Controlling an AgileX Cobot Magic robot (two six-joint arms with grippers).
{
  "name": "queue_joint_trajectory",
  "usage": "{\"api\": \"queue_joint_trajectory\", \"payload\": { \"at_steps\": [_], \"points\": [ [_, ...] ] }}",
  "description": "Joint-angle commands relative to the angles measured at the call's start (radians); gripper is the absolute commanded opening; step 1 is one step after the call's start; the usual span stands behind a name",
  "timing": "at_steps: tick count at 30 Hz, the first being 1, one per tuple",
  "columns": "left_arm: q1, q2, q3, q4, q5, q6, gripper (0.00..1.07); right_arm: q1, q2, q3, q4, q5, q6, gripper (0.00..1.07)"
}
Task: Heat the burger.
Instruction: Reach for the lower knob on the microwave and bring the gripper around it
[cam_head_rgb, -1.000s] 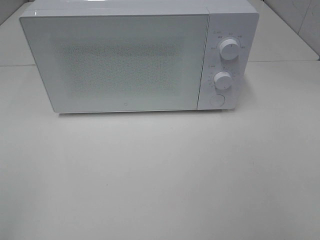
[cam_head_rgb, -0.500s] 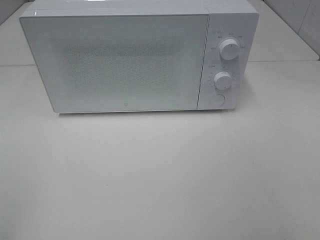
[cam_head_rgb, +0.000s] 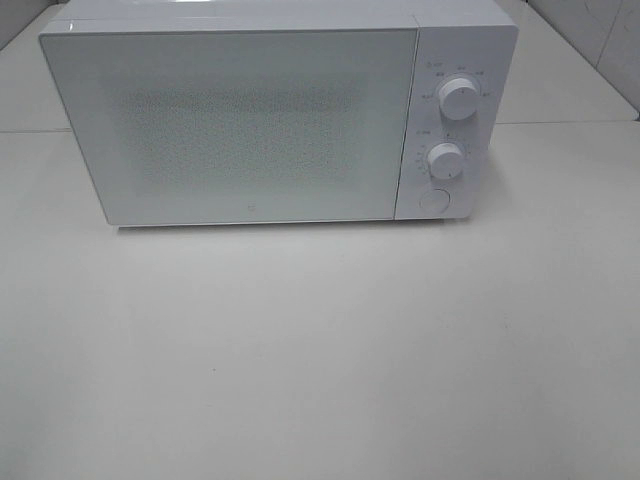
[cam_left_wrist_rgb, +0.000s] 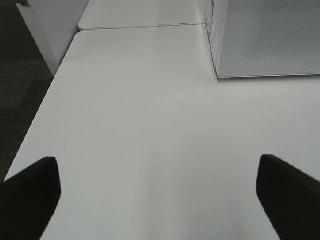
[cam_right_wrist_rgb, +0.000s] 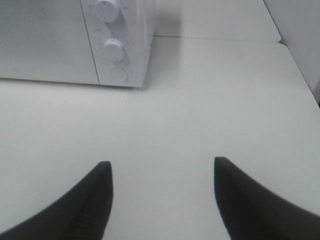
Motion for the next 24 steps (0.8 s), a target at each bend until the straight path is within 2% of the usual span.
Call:
{"api": "queue_joint_trajectory", "payload": {
  "at_steps": [1, 2, 3, 4, 5, 7, 10, 12, 13, 15, 17, 18, 24],
  "points": [
    [0.004, -0.021, 0.003, 0.004, -0.009, -0.006, 1.01, -0.003, 0.061, -0.036, 0.058, -0.166, -0.038, 0.81],
    [0.004, -0.021, 0.003, 0.004, -0.009, -0.006, 1.01, -0.003, 0.061, -0.036, 0.058, -0.166, -0.038, 0.81],
    [0.004, -0.021, 0.003, 0.004, -0.009, -0.006, 1.01, -0.003, 0.116, -0.035, 0.038, -0.265, -0.048, 0.88],
    [0.004, -0.021, 0.003, 0.004, -0.009, -0.006, 1.01, -0.003, 0.181, -0.035, 0.007, -0.351, -0.05, 0.89],
    [0.004, -0.021, 0.003, 0.004, -0.009, -0.006, 1.01, -0.003, 0.181, -0.035, 0.007, -0.351, -0.05, 0.89],
    [0.004, -0.021, 0.003, 0.004, -0.009, -0.006, 1.01, -0.003, 0.29, -0.035, -0.042, -0.504, -0.049, 0.89],
    [0.004, -0.021, 0.003, 0.004, -0.009, -0.006, 1.01, -0.003, 0.327, -0.035, -0.054, -0.564, -0.049, 0.89],
    [0.004, -0.021, 0.003, 0.004, -0.009, -0.006, 1.01, -0.003, 0.461, -0.035, -0.075, -0.801, -0.049, 0.87],
    [0.004, -0.021, 0.003, 0.004, -0.009, -0.006, 1.01, -0.003, 0.461, -0.035, -0.075, -0.801, -0.049, 0.87],
    [0.004, -0.021, 0.003, 0.004, -0.009, -0.006, 1.01, -0.003, 0.562, -0.035, -0.075, -0.956, -0.049, 0.84],
    [0.004, -0.021, 0.003, 0.004, -0.009, -0.006, 1.01, -0.003, 0.591, -0.035, -0.075, -1.01, -0.049, 0.82],
    [0.004, -0.021, 0.003, 0.004, -0.009, -0.006, 1.01, -0.003, 0.638, -0.035, -0.075, -1.115, -0.045, 0.77],
    [0.004, -0.021, 0.003, 0.004, -0.009, -0.006, 1.01, -0.003, 0.747, -0.035, -0.074, -1.25, -0.008, 0.65]
  ]
}}
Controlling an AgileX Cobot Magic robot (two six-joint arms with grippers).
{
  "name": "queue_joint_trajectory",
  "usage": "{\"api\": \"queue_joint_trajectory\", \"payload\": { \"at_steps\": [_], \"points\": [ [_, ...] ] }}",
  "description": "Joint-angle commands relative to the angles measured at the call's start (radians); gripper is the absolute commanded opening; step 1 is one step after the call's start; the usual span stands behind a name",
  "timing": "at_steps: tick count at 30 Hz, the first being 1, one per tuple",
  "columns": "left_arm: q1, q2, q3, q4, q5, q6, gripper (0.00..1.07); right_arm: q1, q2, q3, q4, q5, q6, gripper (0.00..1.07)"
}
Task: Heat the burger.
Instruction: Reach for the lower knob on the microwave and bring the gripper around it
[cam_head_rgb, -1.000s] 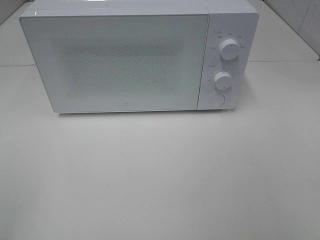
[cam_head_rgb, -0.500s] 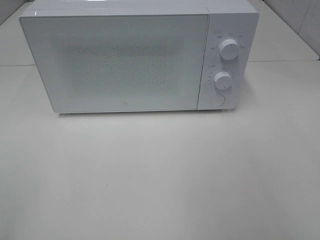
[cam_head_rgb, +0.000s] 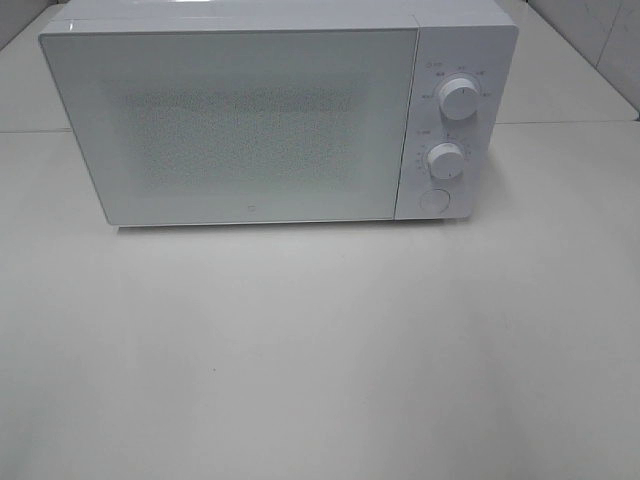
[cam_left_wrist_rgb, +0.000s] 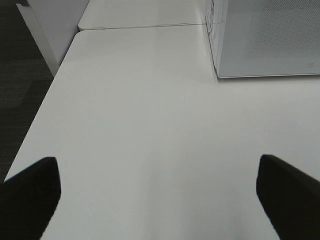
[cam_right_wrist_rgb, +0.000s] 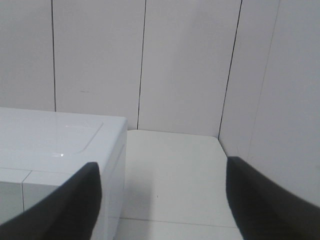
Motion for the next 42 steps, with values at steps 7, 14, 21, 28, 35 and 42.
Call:
{"api": "queue_joint_trajectory", "payload": {
  "at_steps": [7, 14, 21, 28, 35, 42],
  "points": [
    [0.004, -0.021, 0.003, 0.004, -0.009, -0.006, 1.01, -0.003, 0.207, -0.006, -0.033, -0.166, -0.022, 0.7],
    [0.004, -0.021, 0.003, 0.004, -0.009, -0.006, 1.01, -0.003, 0.428, 0.05, -0.031, -0.483, 0.044, 0.8],
    [0.004, -0.021, 0.003, 0.004, -0.009, -0.006, 1.01, 0.117, 0.649, 0.179, 0.046, -0.851, 0.077, 0.78],
    [0.004, -0.021, 0.003, 0.004, -0.009, -0.006, 1.01, 0.235, 0.793, 0.192, 0.155, -0.936, 0.017, 0.77],
    [0.004, -0.021, 0.003, 0.004, -0.009, -0.006, 1.01, 0.391, 0.955, 0.19, 0.331, -1.022, -0.03, 0.76],
    [0.004, -0.021, 0.003, 0.004, -0.009, -0.006, 1.01, 0.467, 1.062, 0.164, 0.423, -1.063, -0.061, 0.76]
  ]
}}
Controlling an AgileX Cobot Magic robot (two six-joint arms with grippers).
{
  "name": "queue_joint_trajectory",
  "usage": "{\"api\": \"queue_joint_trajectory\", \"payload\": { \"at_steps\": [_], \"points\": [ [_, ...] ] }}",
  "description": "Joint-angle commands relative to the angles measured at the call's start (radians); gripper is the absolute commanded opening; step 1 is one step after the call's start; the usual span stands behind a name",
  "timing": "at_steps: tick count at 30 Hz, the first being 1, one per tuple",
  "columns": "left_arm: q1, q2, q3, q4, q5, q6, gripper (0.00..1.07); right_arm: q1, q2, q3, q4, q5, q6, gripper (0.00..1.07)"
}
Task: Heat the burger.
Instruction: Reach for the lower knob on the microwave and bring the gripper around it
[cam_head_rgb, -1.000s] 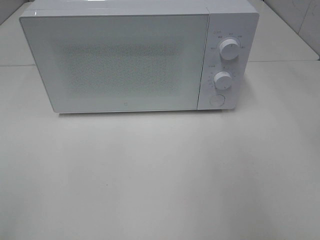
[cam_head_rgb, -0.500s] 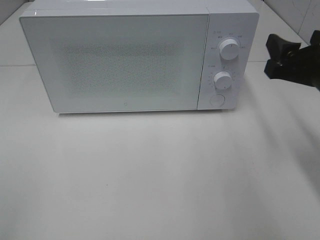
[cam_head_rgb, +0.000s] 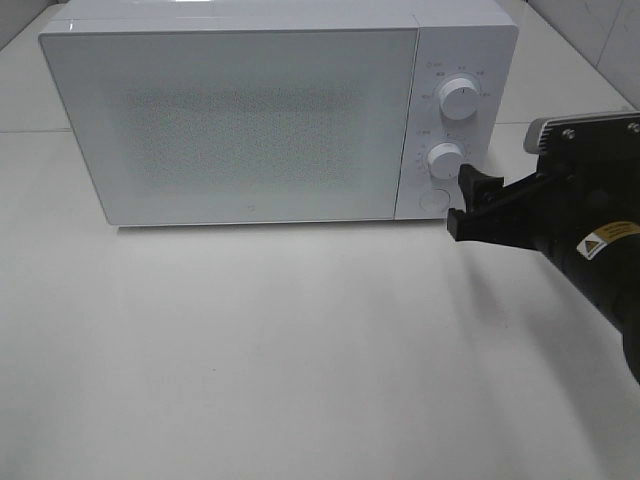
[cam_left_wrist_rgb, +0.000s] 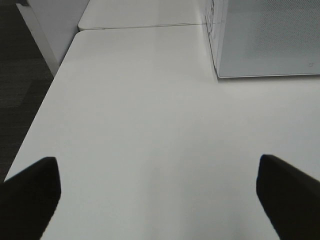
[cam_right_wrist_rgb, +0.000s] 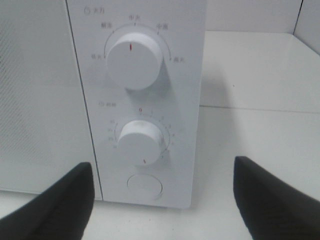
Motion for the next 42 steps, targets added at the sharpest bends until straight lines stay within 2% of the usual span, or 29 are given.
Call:
{"api": "queue_joint_trajectory", "payload": {
  "at_steps": [1, 10, 23, 30, 42],
  "points": [
    [0.004, -0.021, 0.003, 0.004, -0.009, -0.006, 1.01, 0.022, 0.042, -0.035, 0.036, -0.09, -0.021, 0.76],
    [0.004, -0.021, 0.003, 0.004, -0.009, -0.006, 1.01, 0.037, 0.153, -0.164, 0.05, -0.09, -0.044, 0.76],
    [0.004, -0.021, 0.003, 0.004, -0.009, -0.005, 1.01, 0.036, 0.242, -0.278, 0.056, -0.087, -0.048, 0.76],
    [0.004, -0.021, 0.003, 0.004, -0.009, -0.005, 1.01, 0.036, 0.259, -0.289, 0.125, -0.098, -0.087, 0.76],
    [0.004, -0.021, 0.003, 0.004, -0.009, -0.004, 1.01, 0.032, 0.301, -0.343, 0.123, -0.087, -0.085, 0.76]
  ]
}}
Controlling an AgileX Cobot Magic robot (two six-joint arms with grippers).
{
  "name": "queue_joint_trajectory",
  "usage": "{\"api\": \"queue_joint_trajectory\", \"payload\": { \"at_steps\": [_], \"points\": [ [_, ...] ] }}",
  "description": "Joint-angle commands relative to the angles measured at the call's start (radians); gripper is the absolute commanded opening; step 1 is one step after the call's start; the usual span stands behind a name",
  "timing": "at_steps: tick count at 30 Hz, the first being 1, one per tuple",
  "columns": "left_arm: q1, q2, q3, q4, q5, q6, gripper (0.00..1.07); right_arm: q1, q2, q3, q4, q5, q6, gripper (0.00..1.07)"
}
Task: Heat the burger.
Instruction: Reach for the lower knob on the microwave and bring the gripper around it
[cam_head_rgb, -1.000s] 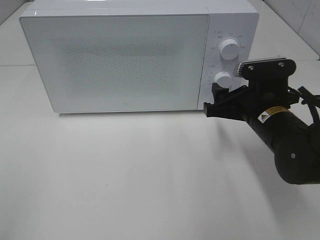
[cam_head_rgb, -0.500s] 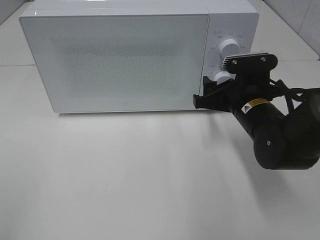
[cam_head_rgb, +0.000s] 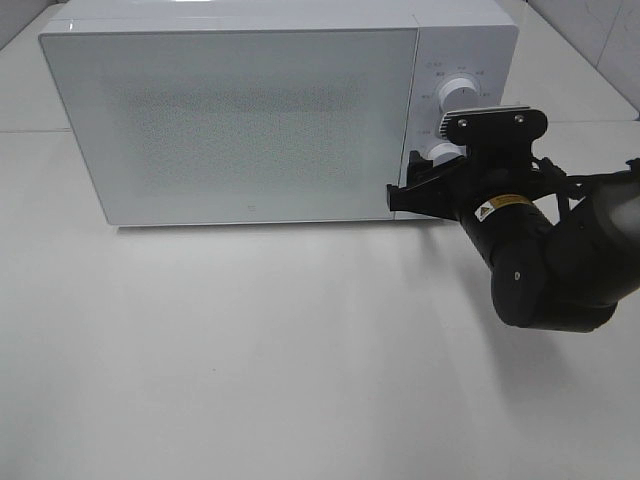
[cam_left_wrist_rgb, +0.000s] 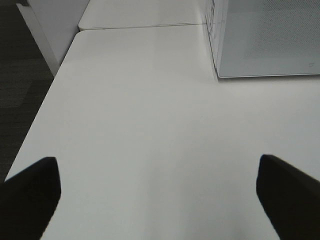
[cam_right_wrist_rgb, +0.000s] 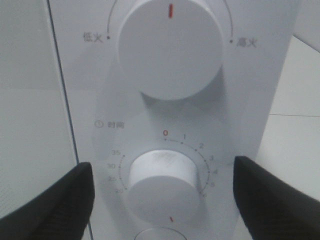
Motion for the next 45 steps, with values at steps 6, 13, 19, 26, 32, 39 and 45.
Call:
{"api": "queue_joint_trajectory", "payload": {
  "at_steps": [6, 13, 19, 26, 32, 39, 45],
  "points": [
    [0.004, -0.021, 0.003, 0.003, -0.009, -0.004, 1.01, -0.005, 0.029, -0.035, -0.004, -0.084, -0.015, 0.76],
    [0.004, -0.021, 0.003, 0.003, -0.009, -0.004, 1.01, -0.005, 0.034, -0.035, -0.004, -0.093, -0.015, 0.76],
    [0.004, -0.021, 0.003, 0.003, -0.009, -0.004, 1.01, -0.005, 0.034, -0.044, -0.004, -0.088, -0.015, 0.76],
    [0.004, -0.021, 0.003, 0.003, -0.009, -0.004, 1.01, -0.005, 0.034, -0.044, -0.001, -0.095, -0.006, 0.72],
    [0.004, -0.021, 0.003, 0.003, -0.009, -0.004, 1.01, -0.005, 0.034, -0.044, -0.001, -0.114, 0.009, 0.62],
    [0.004, -0.021, 0.003, 0.003, -0.009, -0.004, 1.01, -0.005, 0.034, -0.044, -0.001, -0.116, 0.038, 0.36],
    [0.004, -0.021, 0.003, 0.003, -0.009, -0.004, 1.01, -0.005, 0.034, -0.044, -0.001, -0.116, 0.038, 0.18]
  ]
}}
